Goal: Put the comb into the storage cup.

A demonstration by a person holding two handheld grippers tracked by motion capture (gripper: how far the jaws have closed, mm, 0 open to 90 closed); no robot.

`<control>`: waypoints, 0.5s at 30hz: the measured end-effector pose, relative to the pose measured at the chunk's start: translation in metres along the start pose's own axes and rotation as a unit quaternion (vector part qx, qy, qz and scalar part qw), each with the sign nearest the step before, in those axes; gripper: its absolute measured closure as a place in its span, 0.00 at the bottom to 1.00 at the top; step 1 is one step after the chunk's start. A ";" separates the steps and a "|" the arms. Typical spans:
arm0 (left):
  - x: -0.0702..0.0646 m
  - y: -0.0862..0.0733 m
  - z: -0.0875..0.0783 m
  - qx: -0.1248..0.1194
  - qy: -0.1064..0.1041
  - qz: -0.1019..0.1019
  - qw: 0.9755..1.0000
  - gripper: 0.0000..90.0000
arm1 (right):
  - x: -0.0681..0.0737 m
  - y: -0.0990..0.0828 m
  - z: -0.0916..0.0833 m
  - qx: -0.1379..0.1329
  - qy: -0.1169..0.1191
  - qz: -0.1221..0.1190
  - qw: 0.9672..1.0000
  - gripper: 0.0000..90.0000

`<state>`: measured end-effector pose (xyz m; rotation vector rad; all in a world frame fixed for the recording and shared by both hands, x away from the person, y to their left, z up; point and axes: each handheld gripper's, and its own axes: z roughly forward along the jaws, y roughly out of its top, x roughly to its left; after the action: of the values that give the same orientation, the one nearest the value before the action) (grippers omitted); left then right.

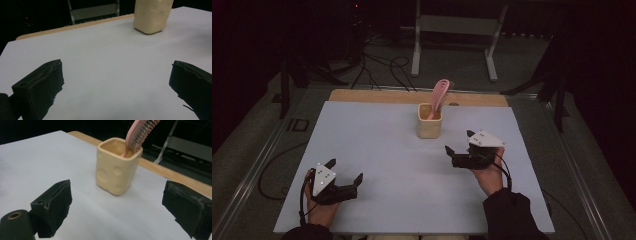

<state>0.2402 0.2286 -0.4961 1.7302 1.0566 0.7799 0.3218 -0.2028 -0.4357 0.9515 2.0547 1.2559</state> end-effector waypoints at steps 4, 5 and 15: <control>0.001 0.001 -0.001 -0.002 0.000 -0.001 1.000 0.00 | -0.002 -0.010 -0.008 0.000 -0.007 0.007 1.000 0.10; 0.001 0.001 -0.001 -0.001 -0.001 -0.001 1.000 0.00 | -0.002 -0.012 -0.011 -0.002 -0.008 0.009 1.000 0.10; 0.000 0.003 -0.002 0.001 -0.008 0.008 1.000 0.00 | -0.007 -0.032 -0.032 -0.011 -0.018 0.021 1.000 0.10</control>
<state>0.2392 0.2291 -0.4923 1.7447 1.0341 0.7732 0.2932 -0.2350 -0.4514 1.0042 1.9998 1.2707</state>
